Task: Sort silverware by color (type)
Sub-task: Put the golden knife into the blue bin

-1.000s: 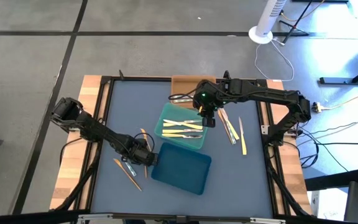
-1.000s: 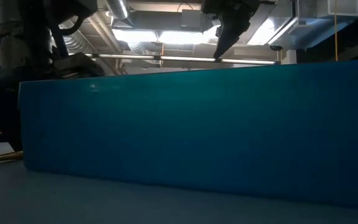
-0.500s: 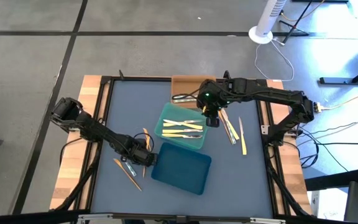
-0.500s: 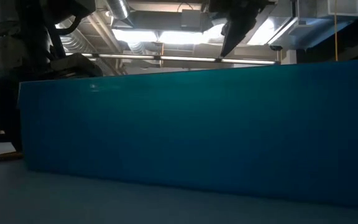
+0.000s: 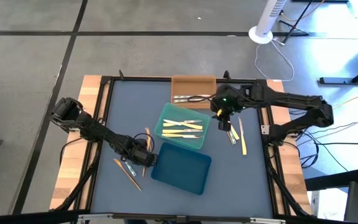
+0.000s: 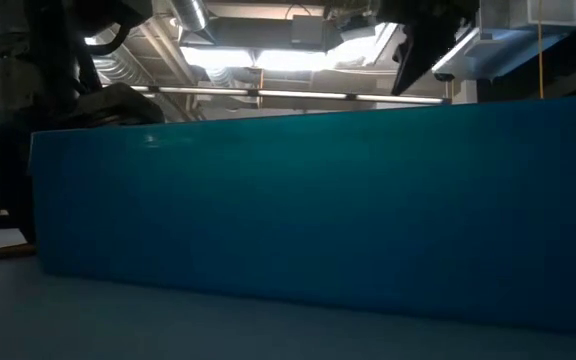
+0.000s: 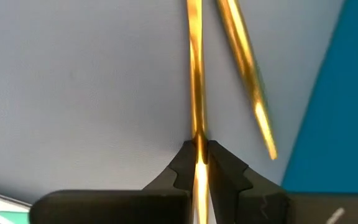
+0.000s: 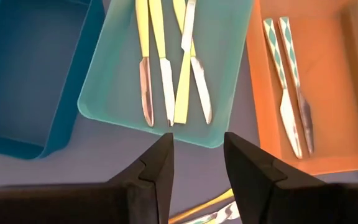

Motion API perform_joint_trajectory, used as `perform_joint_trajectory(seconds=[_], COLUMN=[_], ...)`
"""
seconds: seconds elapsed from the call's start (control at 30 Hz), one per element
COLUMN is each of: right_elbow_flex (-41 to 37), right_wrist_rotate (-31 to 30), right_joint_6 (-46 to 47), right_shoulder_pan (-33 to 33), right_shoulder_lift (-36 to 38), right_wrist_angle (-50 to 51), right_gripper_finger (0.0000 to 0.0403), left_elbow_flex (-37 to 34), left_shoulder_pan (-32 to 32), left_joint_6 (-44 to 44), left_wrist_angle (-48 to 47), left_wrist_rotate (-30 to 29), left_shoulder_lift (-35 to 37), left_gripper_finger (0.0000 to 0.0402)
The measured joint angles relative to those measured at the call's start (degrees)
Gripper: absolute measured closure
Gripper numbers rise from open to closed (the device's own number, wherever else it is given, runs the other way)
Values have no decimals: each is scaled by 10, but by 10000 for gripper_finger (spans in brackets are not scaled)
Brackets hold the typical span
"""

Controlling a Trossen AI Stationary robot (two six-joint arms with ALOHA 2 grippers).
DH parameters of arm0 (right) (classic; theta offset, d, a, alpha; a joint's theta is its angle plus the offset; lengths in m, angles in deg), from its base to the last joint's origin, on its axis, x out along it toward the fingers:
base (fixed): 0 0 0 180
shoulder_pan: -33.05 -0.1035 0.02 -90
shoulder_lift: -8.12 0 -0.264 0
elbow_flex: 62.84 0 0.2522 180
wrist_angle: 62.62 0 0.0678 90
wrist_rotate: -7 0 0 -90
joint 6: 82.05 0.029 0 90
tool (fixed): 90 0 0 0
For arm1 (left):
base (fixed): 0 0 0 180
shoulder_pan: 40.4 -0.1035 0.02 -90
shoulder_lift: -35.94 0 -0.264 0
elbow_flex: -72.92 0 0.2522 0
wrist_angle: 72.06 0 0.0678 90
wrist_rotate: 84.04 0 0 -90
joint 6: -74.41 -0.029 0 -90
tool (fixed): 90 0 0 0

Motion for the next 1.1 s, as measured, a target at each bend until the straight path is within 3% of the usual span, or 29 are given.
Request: perform_joint_trajectory(seconds=[0.43,1.1], right_elbow_flex=[-108,-115], right_wrist_rotate=[0,0], right_joint_6=[31,31], right_shoulder_pan=[0,0], right_shoulder_lift=[30,30], right_wrist_angle=[-42,-55], right_gripper_finger=[274,274], left_elbow_flex=[10,18], left_shoulder_pan=[19,20], left_joint_6=[-6,-20], left_wrist_angle=[-18,-49], left_wrist_rotate=[-32,-41], left_shoulder_lift=[2,25], left_gripper_finger=[386,389])
